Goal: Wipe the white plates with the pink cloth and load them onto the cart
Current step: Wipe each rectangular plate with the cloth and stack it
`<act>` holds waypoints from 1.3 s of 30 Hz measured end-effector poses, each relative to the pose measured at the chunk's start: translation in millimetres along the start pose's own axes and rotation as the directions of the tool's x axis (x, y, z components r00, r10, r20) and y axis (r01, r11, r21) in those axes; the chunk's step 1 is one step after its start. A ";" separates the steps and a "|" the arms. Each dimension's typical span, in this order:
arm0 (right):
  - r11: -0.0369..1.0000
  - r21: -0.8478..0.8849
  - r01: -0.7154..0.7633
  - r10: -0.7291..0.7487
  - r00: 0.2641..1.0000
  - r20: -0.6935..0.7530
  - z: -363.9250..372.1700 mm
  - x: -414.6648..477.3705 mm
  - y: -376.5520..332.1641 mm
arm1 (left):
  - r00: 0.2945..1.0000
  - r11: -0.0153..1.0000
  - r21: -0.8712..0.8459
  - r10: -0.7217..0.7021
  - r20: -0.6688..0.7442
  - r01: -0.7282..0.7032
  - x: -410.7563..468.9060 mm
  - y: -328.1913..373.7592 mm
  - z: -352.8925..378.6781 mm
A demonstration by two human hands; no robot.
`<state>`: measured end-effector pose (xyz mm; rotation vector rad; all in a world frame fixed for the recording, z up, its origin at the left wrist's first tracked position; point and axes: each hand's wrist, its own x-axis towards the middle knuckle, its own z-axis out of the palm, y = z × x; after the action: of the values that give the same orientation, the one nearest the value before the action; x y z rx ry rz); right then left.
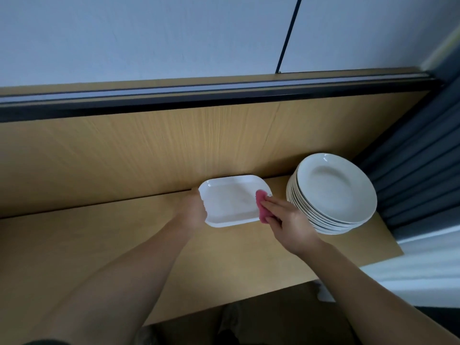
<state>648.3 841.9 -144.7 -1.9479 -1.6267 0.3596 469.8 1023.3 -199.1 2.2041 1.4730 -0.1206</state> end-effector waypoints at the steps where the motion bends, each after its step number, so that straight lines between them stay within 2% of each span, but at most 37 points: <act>1: 1.000 0.007 0.010 -0.010 1.000 0.001 -0.3 -0.3 0.5 | 1.000 0.999 -0.031 -0.016 -0.007 0.016 -0.4 -0.5 -1.4; 4: 0.999 0.020 0.027 -0.027 1.000 -0.009 -1.9 -0.2 1.0 | 0.997 0.985 -0.160 -0.074 -0.036 0.068 -2.2 -3.4 -4.8; 8: 0.998 0.027 0.055 -0.053 0.997 -0.056 -7.1 0.0 -6.9 | 0.987 0.909 -0.391 -0.161 -0.005 0.146 -7.0 -8.5 -7.7; 13: 0.997 0.022 0.079 -0.076 0.991 -0.110 -9.5 2.7 -22.4 | 0.986 0.849 -0.513 -0.163 -0.030 0.125 -22.7 -30.8 -15.5; 19: 0.992 0.026 0.124 -0.121 0.988 -0.093 12.9 18.3 -57.1 | 0.980 0.829 -0.550 -0.177 -0.091 0.098 -52.6 -86.2 -36.1; 31: 0.978 0.050 0.204 -0.204 0.979 -0.015 109.6 33.9 -162.1 | 0.945 0.834 -0.491 -0.322 -0.062 0.252 -101.5 -226.4 -43.6; 39: 0.986 0.043 0.164 -0.165 0.986 0.027 142.6 28.7 -185.6 | 0.945 0.829 -0.487 -0.326 -0.020 0.276 -100.8 -257.6 -33.5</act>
<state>427.1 923.5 -147.1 -1.7713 -1.7725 0.3555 192.4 1030.6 -224.3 1.5906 1.6850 0.2382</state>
